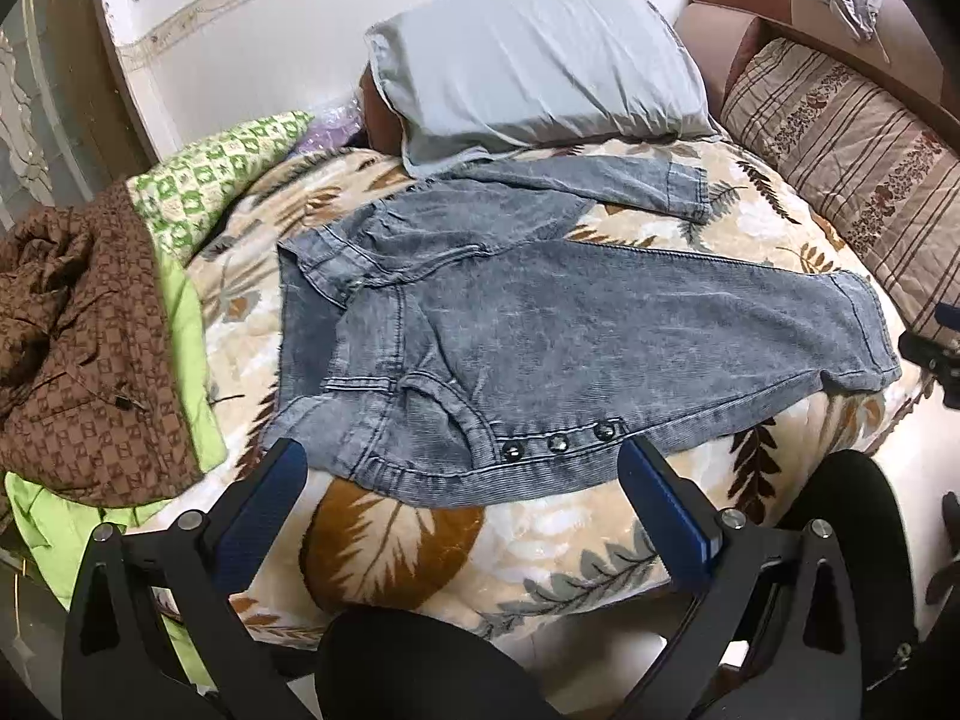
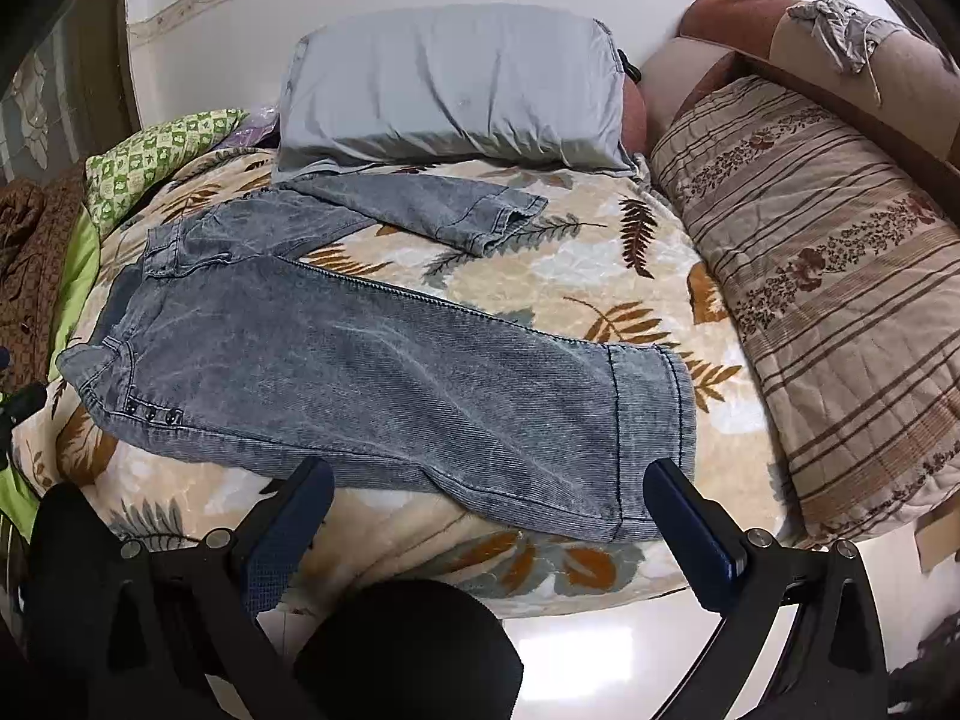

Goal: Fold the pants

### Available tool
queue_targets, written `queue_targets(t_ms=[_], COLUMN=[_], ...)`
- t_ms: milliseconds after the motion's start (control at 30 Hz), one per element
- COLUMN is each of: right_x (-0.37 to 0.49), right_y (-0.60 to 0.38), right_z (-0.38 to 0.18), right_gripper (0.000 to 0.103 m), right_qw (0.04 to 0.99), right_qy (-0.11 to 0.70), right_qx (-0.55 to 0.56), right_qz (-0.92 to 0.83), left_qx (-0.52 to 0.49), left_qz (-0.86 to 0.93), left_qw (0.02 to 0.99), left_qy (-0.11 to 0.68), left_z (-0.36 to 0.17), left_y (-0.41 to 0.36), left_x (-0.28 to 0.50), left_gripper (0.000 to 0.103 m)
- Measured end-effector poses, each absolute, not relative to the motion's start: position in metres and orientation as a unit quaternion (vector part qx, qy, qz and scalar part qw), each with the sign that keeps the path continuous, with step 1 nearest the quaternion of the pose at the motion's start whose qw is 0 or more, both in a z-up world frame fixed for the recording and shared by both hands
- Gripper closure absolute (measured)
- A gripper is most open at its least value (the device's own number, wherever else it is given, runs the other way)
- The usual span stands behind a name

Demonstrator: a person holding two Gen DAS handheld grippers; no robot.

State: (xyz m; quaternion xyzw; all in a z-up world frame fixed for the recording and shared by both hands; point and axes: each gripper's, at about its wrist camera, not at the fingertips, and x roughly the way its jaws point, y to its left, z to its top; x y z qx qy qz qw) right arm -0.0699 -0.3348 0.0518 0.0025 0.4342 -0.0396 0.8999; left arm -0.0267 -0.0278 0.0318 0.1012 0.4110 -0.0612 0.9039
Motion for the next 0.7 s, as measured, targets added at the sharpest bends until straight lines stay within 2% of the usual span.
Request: queue_targets(t_ms=[433, 700], right_x=[-0.055, -0.051], right_y=[-0.315, -0.329], right_z=[0.048, 0.037], right_gripper=[0.0, 0.0], right_qw=[0.906, 0.9], right_qy=[0.42, 0.435], right_qx=[-0.046, -0.022], right_qz=[-0.019, -0.024], left_qx=[0.082, 0.086], left_qz=[-0.061, -0.065], left_qw=[0.889, 0.89], left_qy=[0.447, 0.442], left_z=[0.015, 0.011], left_y=[-0.03, -0.033], left_x=[0.009, 0.01], left_gripper=[0.0, 0.0])
